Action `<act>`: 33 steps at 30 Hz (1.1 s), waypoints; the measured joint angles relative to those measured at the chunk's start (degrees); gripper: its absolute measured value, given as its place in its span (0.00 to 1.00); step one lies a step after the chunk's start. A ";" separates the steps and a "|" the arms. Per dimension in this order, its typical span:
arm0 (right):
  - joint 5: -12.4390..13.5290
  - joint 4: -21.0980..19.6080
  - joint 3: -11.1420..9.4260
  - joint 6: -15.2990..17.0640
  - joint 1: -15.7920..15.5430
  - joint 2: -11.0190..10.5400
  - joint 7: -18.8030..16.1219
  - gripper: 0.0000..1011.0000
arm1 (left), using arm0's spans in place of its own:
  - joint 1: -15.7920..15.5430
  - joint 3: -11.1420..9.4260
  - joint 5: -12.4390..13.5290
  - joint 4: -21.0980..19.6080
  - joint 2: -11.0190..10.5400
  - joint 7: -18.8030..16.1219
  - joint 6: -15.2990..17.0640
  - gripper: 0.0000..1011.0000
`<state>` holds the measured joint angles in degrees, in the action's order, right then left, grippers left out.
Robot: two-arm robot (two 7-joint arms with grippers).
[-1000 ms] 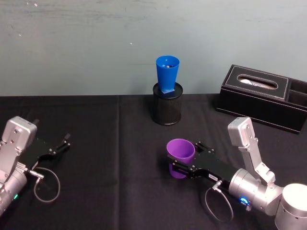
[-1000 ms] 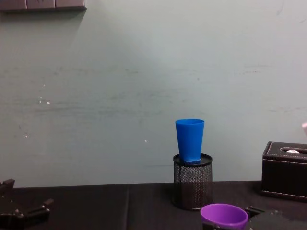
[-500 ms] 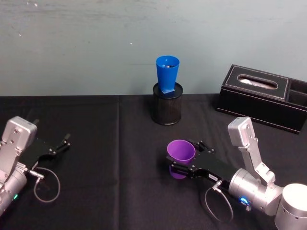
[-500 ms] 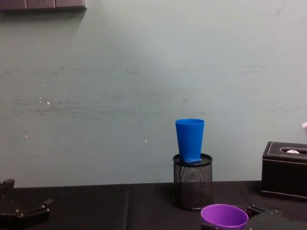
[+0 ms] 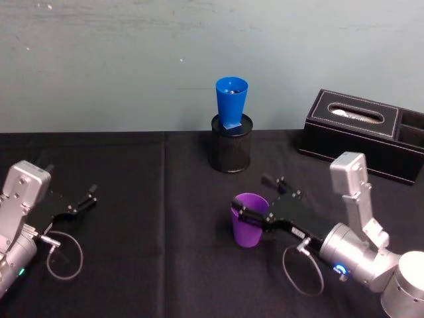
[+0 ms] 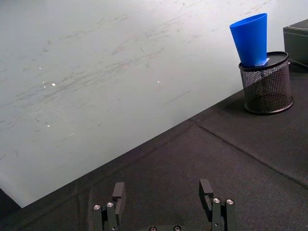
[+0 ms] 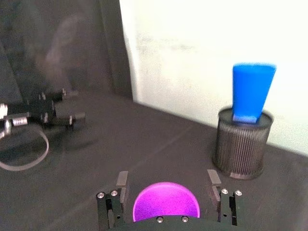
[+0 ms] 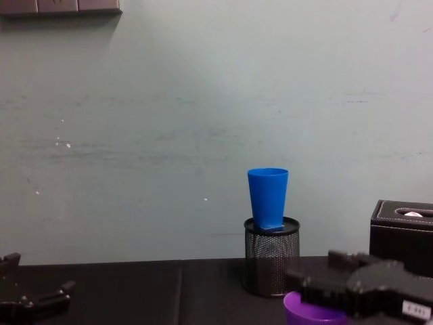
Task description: Pick up one cup with a gripper and tap it against the other cup.
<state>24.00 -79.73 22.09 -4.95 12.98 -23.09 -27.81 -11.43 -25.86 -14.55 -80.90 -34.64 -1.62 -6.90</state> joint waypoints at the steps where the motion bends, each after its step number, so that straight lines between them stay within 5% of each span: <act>1: 0.22 -0.53 -0.61 -0.96 -0.39 0.17 0.29 0.99 | 0.00 0.00 0.00 0.00 0.00 0.00 0.00 0.99; 6: -0.95 -2.88 -3.05 -2.56 -2.31 1.47 5.27 0.99 | 0.00 0.00 0.00 0.00 0.00 0.00 0.00 0.99; 8: -2.97 -3.95 -4.19 -1.91 -3.37 2.60 10.28 0.99 | 0.00 0.00 0.00 0.00 0.00 0.00 0.00 0.99; 17: -8.73 -2.84 -7.52 4.37 -4.34 8.38 25.82 0.99 | 0.00 0.00 0.00 0.00 0.00 0.00 0.00 0.99; 22: -10.28 -1.33 -7.94 6.19 -3.83 9.75 28.00 0.99 | 0.00 0.00 0.00 0.00 0.00 0.00 0.00 0.99; 26: -9.91 -0.82 -7.92 7.29 -3.68 9.32 25.14 0.99 | 0.00 0.00 0.00 0.00 0.00 0.00 0.00 0.99; 33: -9.93 -0.83 -7.92 7.20 -3.67 9.44 25.54 0.99 | 0.00 0.00 0.00 0.00 0.00 0.00 0.00 0.99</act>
<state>14.07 -80.55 14.16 2.25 9.31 -13.65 -2.27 -11.43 -25.86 -14.55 -80.90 -34.65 -1.62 -6.90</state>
